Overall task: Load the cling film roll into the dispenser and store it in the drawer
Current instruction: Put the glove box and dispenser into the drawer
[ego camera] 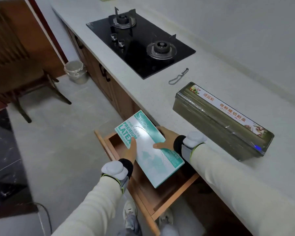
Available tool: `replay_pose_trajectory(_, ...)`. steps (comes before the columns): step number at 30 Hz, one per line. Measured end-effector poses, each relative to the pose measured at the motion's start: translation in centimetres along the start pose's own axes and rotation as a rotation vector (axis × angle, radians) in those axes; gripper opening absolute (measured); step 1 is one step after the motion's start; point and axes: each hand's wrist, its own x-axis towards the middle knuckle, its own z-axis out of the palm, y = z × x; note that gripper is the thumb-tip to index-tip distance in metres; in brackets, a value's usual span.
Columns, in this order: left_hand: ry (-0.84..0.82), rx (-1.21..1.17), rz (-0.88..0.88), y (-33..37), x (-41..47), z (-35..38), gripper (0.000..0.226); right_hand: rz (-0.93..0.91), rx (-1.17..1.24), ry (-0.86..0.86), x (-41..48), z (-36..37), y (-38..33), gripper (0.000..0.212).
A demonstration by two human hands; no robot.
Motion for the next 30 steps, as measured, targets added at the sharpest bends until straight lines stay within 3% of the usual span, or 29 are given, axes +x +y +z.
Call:
replay_pose_trajectory(2,0.026,0.000,0.001,-0.9,0.9,-0.7,0.057,0.009,0.004,-0.032,0.7,1.4,0.5,0.083)
replay_pose_trajectory(5,0.261,0.246,0.039,-2.2,1.7,-1.7,0.062,0.013,0.092,-0.077,1.6,3.2,1.0,0.079)
replay_pose_trajectory(7,0.294,0.315,0.031,-2.5,2.1,-2.0,0.064,0.016,0.136,-0.087,1.9,4.0,1.2,0.078)
replay_pose_trajectory(9,0.250,0.310,0.028,-2.9,3.1,-2.3,0.064,0.028,0.120,-0.095,2.3,4.2,1.5,0.079)
replay_pose_trajectory(13,-0.102,0.081,-0.073,-3.6,4.0,-2.0,0.060,0.018,0.113,-0.096,2.6,3.8,1.9,0.082)
replay_pose_trajectory(18,-0.020,0.270,-0.128,-4.9,5.0,-1.8,0.065,0.043,0.153,-0.136,3.0,4.6,2.7,0.074)
replay_pose_trajectory(21,-0.108,0.130,-0.112,-5.3,6.0,-1.2,0.059,0.069,0.197,-0.138,3.3,5.5,3.6,0.071)
replay_pose_trajectory(24,-0.079,0.127,-0.141,-5.9,7.1,-0.7,0.053,0.105,0.191,-0.137,3.8,6.1,4.7,0.067)
replay_pose_trajectory(30,-0.175,-0.028,-0.353,-8.6,8.8,0.8,0.034,0.237,-0.034,-0.063,4.9,6.6,7.5,0.063)
